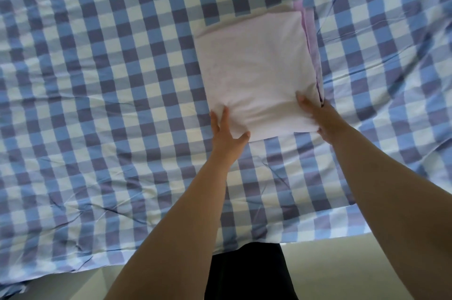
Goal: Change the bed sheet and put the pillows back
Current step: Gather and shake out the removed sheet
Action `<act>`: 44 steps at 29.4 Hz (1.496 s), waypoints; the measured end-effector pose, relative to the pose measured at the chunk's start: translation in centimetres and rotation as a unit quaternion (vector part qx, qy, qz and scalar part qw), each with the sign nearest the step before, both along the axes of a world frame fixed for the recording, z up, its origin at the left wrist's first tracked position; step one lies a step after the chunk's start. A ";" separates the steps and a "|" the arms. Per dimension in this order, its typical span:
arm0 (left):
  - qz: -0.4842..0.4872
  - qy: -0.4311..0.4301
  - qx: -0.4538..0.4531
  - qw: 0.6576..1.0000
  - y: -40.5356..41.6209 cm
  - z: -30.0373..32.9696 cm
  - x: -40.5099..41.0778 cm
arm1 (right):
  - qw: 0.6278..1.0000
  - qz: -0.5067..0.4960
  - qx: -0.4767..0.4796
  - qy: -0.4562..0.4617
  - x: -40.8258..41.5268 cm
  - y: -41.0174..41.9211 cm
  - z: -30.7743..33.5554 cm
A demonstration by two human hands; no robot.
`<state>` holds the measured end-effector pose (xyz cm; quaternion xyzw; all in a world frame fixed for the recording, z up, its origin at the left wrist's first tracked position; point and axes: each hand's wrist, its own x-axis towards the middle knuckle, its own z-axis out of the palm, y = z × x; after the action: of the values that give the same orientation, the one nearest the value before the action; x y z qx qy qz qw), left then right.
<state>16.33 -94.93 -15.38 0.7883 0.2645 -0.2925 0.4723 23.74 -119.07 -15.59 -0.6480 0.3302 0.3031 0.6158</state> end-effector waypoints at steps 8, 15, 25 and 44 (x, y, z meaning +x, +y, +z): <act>0.023 0.068 0.011 0.997 3.9 5.9 -4.1 | 0.996 0.049 -0.002 -0.072 0.3 6.4 9.1; -0.040 -0.079 0.308 0.947 7.8 16.8 -9.1 | 0.781 0.519 -0.266 -0.223 -2.0 15.6 21.0; -0.149 -0.291 0.468 0.821 16.0 27.3 -26.2 | 0.354 0.788 -0.180 -0.471 -18.2 28.7 32.7; 0.314 -0.136 0.558 0.756 23.5 38.4 -79.2 | 0.160 0.816 -0.055 -0.553 -68.3 48.6 42.1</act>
<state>-62.90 -71.45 23.04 0.8163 0.5463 0.1821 0.0452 -44.55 -70.49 26.51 -0.5745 -0.7997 0.1744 -0.0014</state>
